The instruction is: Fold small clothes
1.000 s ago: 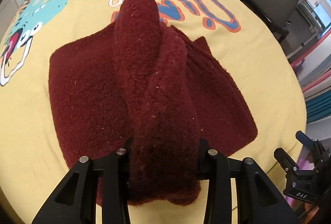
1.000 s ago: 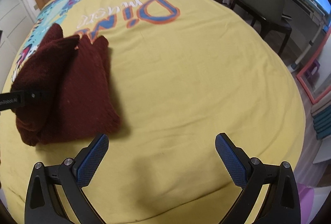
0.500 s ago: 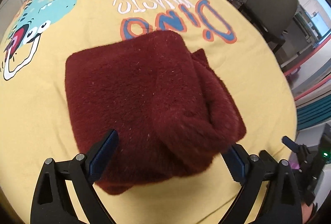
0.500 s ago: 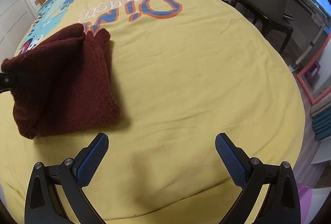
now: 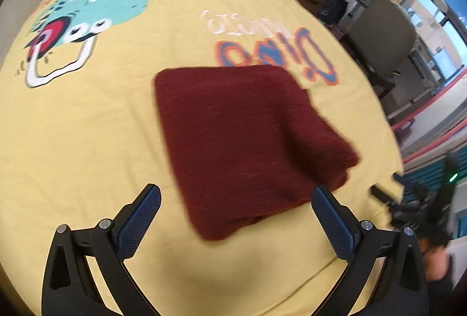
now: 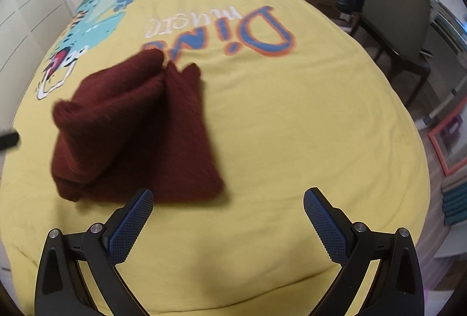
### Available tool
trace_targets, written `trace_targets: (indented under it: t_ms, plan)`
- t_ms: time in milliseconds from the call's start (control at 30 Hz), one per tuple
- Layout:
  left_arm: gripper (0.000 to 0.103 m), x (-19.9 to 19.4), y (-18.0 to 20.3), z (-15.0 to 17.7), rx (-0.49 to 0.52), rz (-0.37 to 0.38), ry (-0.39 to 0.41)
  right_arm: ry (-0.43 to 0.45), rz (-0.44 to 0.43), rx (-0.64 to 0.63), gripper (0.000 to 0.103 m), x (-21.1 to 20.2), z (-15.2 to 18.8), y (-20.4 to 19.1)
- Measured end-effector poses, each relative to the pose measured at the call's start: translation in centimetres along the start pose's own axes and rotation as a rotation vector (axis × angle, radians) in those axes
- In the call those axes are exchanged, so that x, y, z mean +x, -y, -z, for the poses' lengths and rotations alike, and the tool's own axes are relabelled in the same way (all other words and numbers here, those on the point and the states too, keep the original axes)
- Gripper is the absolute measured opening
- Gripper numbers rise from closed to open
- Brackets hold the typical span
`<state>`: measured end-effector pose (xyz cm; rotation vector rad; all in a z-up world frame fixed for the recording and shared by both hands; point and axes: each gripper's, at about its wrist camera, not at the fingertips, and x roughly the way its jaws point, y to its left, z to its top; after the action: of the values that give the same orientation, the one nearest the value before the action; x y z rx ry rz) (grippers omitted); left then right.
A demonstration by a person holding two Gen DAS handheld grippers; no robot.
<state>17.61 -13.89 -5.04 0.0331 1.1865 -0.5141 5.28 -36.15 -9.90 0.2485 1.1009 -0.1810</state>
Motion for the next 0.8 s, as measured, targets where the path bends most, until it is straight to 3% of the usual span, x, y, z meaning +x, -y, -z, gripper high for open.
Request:
trace_targets:
  t_ms: [167, 300, 400, 500, 600, 667, 700, 800]
  plan:
    - [0.101, 0.8, -3.5, 2.0, -0.06, -0.031, -0.016, -0.001, -0.061, -0.038, 0.102, -0.5, -4.5, -3.2]
    - [0.101, 1.1, -4.9, 3.3, -0.096, -0.003, -0.029, -0.006, -0.068, -0.12, 0.098, -0.4, -8.4, -6.9]
    - [0.101, 1.1, -5.3, 3.6, -0.106, 0.012, -0.026, -0.058, -0.119, -0.155, 0.092, 0.9, -10.6, -9.6]
    - [0.101, 0.9, -5.6, 3.6, -0.111, 0.021, -0.022, -0.149, -0.176, -0.182, 0.077, 3.3, -11.6, -11.7]
    - [0.101, 0.9, -5.8, 3.6, -0.113, 0.02, -0.021, -0.245, -0.179, -0.199, 0.077, 6.2, -11.1, -13.2]
    - [0.101, 1.0, -6.0, 3.8, -0.115, 0.018, -0.026, -0.292, -0.157, -0.212, 0.056, 7.9, -9.9, -13.2]
    - [0.101, 1.1, -6.0, 3.8, -0.115, 0.015, -0.029, -0.312, -0.152, -0.213, 0.03, 8.6, -9.3, -13.1]
    - [0.101, 1.6, -5.9, 3.9, -0.104, 0.003, -0.043, -0.309, -0.171, -0.173, 0.028, 9.1, -8.2, -11.1]
